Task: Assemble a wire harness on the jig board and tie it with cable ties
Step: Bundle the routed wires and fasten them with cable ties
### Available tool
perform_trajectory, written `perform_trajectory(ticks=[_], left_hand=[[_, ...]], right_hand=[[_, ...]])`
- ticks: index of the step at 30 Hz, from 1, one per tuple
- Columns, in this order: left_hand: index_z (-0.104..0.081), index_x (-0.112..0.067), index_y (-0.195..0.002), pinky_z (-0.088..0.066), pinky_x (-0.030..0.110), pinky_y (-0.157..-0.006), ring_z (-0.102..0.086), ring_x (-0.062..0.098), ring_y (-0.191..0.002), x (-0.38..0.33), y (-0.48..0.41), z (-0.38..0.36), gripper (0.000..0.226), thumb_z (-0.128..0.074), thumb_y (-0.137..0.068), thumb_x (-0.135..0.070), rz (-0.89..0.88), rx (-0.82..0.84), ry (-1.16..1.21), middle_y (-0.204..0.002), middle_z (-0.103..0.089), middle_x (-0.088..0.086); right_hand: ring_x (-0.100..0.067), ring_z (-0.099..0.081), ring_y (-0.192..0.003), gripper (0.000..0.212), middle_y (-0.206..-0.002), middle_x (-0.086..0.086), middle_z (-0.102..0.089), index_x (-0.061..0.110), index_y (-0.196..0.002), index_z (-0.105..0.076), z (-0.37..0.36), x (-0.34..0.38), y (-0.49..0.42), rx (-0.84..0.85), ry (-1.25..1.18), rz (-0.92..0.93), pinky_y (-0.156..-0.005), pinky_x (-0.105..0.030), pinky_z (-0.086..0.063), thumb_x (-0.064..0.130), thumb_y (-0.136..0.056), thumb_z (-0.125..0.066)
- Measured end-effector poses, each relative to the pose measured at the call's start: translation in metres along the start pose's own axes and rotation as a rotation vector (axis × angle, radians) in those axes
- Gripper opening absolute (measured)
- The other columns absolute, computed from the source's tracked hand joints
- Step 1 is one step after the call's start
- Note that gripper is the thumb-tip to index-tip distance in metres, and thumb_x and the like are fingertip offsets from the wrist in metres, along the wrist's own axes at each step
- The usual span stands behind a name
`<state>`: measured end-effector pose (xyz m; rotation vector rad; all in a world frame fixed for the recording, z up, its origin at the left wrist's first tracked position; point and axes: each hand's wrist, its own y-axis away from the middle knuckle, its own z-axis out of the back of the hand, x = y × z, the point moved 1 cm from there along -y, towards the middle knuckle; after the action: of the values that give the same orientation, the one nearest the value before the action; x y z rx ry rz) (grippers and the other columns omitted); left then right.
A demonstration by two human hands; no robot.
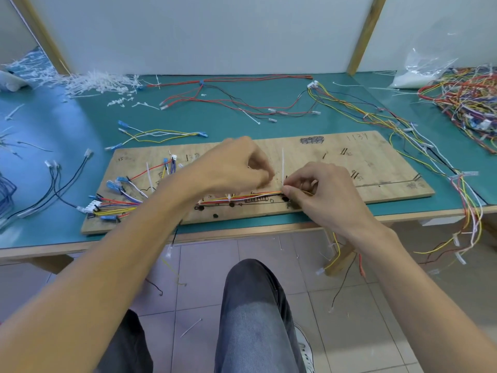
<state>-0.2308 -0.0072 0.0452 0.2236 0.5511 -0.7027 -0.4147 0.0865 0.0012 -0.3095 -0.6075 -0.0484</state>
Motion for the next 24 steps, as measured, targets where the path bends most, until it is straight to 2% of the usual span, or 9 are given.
perform_trajectory(ticks=[1,3,6,8,12,16,19,21,24], left_hand=[[-0.082,-0.032,-0.098,-0.056,0.025,-0.087,-0.068,-0.008,-0.086,-0.003,-0.006,0.002,0.014,-0.07,-0.09,-0.033,-0.018,-0.022,-0.012,-0.09,-0.078,-0.018],[-0.08,-0.03,-0.09,-0.053,0.021,-0.076,-0.068,-0.008,-0.078,-0.01,-0.015,0.0,0.014,-0.076,-0.09,-0.044,-0.059,-0.06,-0.028,-0.083,-0.076,-0.019],[-0.077,-0.023,-0.077,-0.05,0.016,-0.065,-0.07,-0.003,-0.068,-0.017,-0.021,-0.009,0.018,-0.08,-0.09,-0.035,-0.096,-0.09,0.021,-0.066,-0.071,-0.021],[-0.078,-0.02,-0.075,-0.05,0.014,-0.06,-0.07,-0.001,-0.061,-0.016,-0.021,-0.015,0.018,-0.08,-0.091,-0.027,-0.093,-0.131,0.053,-0.06,-0.07,-0.019],[-0.082,-0.017,-0.073,-0.06,0.028,-0.065,-0.069,0.003,-0.056,-0.014,-0.02,-0.025,0.013,-0.081,-0.086,-0.015,-0.042,-0.284,0.094,-0.058,-0.071,-0.008],[-0.081,-0.016,-0.07,-0.057,0.033,-0.064,-0.067,0.012,-0.062,-0.021,-0.022,-0.033,0.012,-0.078,-0.079,-0.009,-0.037,-0.368,0.081,-0.061,-0.072,-0.002],[-0.081,-0.016,-0.07,-0.06,0.037,-0.068,-0.072,0.016,-0.065,-0.017,-0.026,-0.034,0.013,-0.078,-0.08,-0.008,-0.006,-0.342,0.135,-0.065,-0.074,0.003],[-0.081,-0.017,-0.072,-0.06,0.036,-0.069,-0.072,0.015,-0.063,-0.013,-0.025,-0.033,0.012,-0.079,-0.082,-0.012,-0.019,-0.331,0.142,-0.062,-0.073,0.0],[-0.082,-0.018,-0.076,-0.057,0.026,-0.065,-0.069,0.005,-0.057,-0.009,-0.022,-0.029,0.011,-0.082,-0.087,-0.019,-0.041,-0.3,0.163,-0.059,-0.071,-0.007]], right_hand=[[0.004,-0.058,-0.077,0.003,-0.083,0.012,-0.068,0.022,-0.09,-0.084,-0.001,-0.002,0.001,0.004,-0.02,0.002,-0.068,-0.007,-0.036,0.025,-0.088,-0.084],[0.001,-0.06,-0.082,0.004,-0.089,0.01,-0.07,0.023,-0.09,-0.084,-0.002,-0.004,0.004,0.013,-0.044,0.024,-0.07,-0.007,-0.037,0.026,-0.087,-0.085],[-0.008,-0.062,-0.083,0.004,-0.094,0.009,-0.07,0.024,-0.091,-0.083,-0.003,-0.005,0.004,0.023,-0.064,0.035,-0.074,-0.015,-0.041,0.027,-0.087,-0.085],[-0.007,-0.06,-0.081,0.003,-0.093,0.008,-0.068,0.024,-0.091,-0.083,-0.003,-0.006,0.001,0.042,-0.063,0.041,-0.074,-0.016,-0.041,0.026,-0.089,-0.083],[-0.006,-0.059,-0.078,0.004,-0.09,0.007,-0.067,0.02,-0.089,-0.084,-0.002,-0.009,-0.002,0.067,-0.048,0.108,-0.069,-0.011,-0.037,0.023,-0.09,-0.082],[-0.015,-0.062,-0.084,0.01,-0.091,0.008,-0.065,0.016,-0.085,-0.082,-0.001,-0.009,-0.006,0.127,-0.044,0.144,-0.075,-0.027,-0.045,0.022,-0.092,-0.08],[-0.019,-0.059,-0.086,0.018,-0.091,0.006,-0.063,0.017,-0.077,-0.073,-0.002,-0.009,-0.01,0.163,0.013,0.174,-0.077,-0.034,-0.043,0.023,-0.094,-0.076],[-0.016,-0.057,-0.087,0.014,-0.092,0.007,-0.062,0.021,-0.082,-0.07,-0.003,-0.01,-0.01,0.161,-0.004,0.155,-0.079,-0.032,-0.042,0.024,-0.094,-0.075],[-0.013,-0.058,-0.091,0.005,-0.095,0.008,-0.063,0.022,-0.091,-0.075,-0.005,-0.013,-0.007,0.134,-0.032,0.136,-0.081,-0.029,-0.043,0.024,-0.095,-0.076]])
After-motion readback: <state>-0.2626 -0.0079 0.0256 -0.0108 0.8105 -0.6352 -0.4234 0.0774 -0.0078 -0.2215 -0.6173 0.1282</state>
